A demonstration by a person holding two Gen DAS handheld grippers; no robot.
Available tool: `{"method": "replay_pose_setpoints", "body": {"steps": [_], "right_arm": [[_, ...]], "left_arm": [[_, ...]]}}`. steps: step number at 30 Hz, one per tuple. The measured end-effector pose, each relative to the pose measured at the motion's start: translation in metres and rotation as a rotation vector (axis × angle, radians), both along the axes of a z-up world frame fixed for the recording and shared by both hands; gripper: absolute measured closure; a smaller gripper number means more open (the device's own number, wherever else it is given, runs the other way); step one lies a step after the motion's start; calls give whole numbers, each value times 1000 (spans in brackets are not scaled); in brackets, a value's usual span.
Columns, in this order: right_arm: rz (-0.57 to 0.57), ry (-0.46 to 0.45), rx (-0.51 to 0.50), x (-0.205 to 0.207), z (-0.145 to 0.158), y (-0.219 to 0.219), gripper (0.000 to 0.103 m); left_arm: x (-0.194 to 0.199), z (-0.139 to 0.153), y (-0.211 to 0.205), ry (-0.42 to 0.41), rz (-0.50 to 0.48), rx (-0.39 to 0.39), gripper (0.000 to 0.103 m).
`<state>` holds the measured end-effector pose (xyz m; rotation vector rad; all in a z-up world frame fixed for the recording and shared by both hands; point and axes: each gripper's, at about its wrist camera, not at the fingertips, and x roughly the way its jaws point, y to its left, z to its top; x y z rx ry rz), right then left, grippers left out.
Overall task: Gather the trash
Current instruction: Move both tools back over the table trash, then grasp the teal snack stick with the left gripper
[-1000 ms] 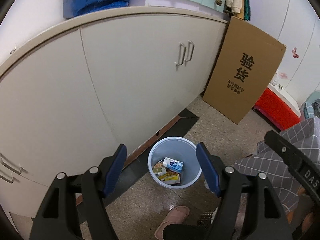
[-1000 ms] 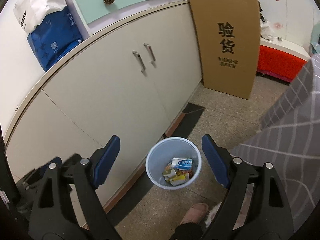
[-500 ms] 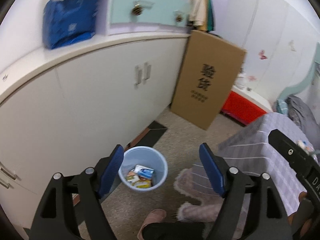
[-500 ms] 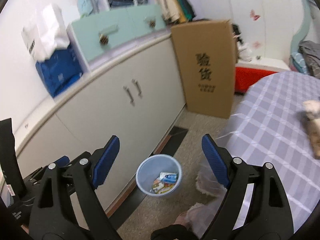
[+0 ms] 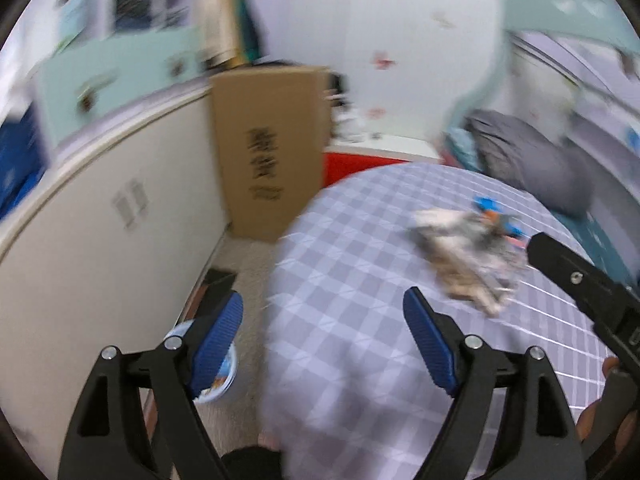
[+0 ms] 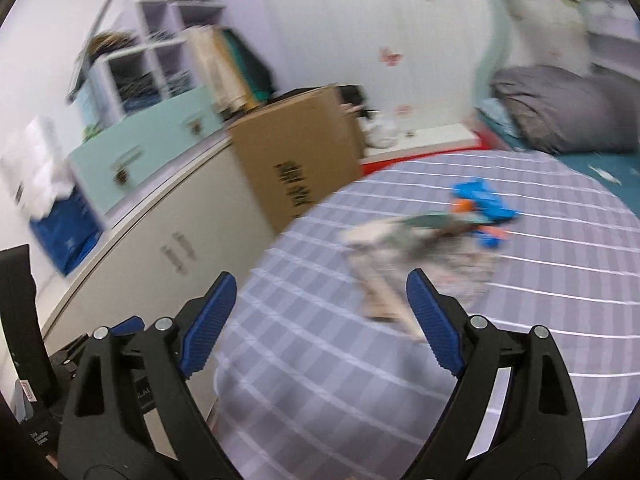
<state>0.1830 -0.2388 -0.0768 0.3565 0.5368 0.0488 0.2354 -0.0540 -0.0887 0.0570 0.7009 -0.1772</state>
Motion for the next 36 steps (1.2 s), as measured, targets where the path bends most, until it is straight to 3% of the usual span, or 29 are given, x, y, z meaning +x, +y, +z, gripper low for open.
{"method": "replay_pose_setpoints", "body": {"steps": [8, 12, 15, 20, 21, 24, 26, 28, 32, 33, 36], "right_arm": [[-167, 56, 27, -10, -13, -105, 16], [-188, 75, 36, -1, -20, -136, 16], [-180, 99, 28, 11, -24, -150, 16], [-151, 117, 31, 21, -35, -170, 16], [-150, 123, 33, 23, -37, -173, 16], [-139, 127, 51, 29, -41, -179, 16], [-123, 130, 59, 34, -43, -180, 16], [-103, 134, 63, 39, -44, -179, 16], [-84, 142, 56, 44, -44, -179, 16], [-84, 143, 50, 46, -44, -179, 16], [-68, 146, 64, 50, -43, -181, 16]], "left_arm": [[8, 14, -121, -89, -236, 194, 22], [16, 16, -180, -128, -292, 376, 22], [32, 9, -211, -100, -334, 499, 22], [63, -8, -228, -13, -374, 566, 23], [68, -13, -232, 6, -387, 585, 32], [79, -26, -235, 62, -398, 601, 58], [83, -31, -235, 84, -410, 585, 68], [85, -34, -232, 109, -429, 539, 83], [74, -33, -229, 68, -463, 499, 87], [73, -29, -227, 60, -473, 467, 93], [71, -14, -213, 18, -455, 353, 93]]}}
